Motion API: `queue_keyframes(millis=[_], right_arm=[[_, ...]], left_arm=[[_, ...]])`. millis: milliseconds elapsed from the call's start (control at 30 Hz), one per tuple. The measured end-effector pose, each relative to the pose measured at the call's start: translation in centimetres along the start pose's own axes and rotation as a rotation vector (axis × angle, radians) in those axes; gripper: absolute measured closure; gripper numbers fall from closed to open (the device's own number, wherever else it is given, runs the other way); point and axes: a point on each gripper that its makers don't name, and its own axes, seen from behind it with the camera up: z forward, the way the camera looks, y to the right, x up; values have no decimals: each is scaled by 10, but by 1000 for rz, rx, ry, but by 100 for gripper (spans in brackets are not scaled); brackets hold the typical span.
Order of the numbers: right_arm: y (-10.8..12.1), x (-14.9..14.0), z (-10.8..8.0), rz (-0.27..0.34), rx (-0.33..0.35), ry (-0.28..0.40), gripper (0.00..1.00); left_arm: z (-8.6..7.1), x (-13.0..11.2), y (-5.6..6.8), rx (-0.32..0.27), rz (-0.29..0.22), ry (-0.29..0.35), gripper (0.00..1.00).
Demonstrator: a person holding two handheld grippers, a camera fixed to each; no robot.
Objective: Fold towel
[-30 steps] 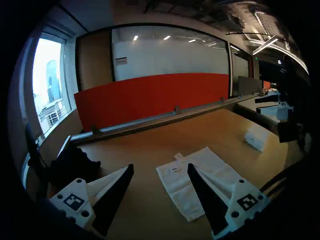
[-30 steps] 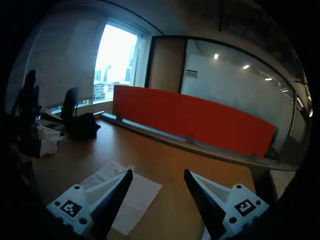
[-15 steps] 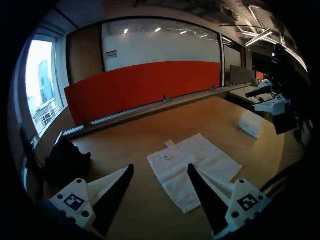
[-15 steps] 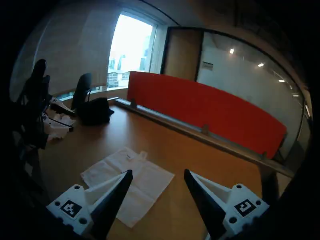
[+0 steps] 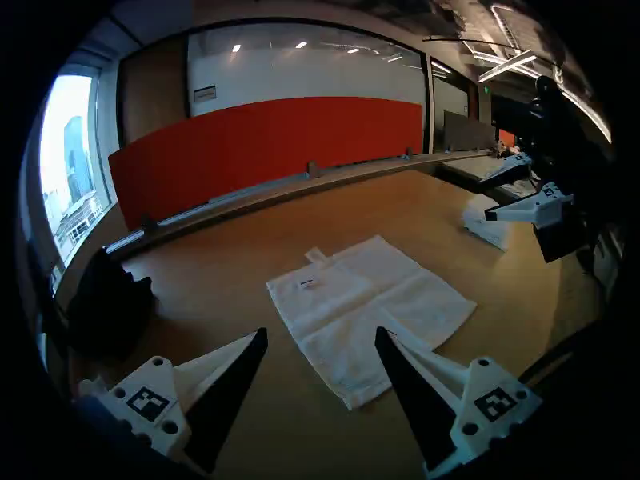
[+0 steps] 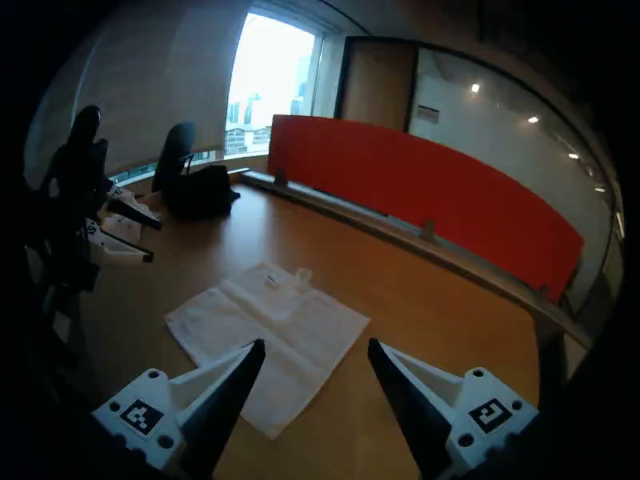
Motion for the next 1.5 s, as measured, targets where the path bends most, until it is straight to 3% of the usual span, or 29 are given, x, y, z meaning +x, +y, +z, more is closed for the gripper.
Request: queue_keyframes(millis=[900,1200,1500], right_arm=[[-39,-118,47,-31,102,-189,0],[-49,-155,54,-58,151,-275,0],[-56,-171,59,-65,180,-317,0]], left_arm=[[53,-101,30,-94,55,-206,0],[63,-125,38,-111,47,-268,0],[69,-138,45,-131,68,-310,0]])
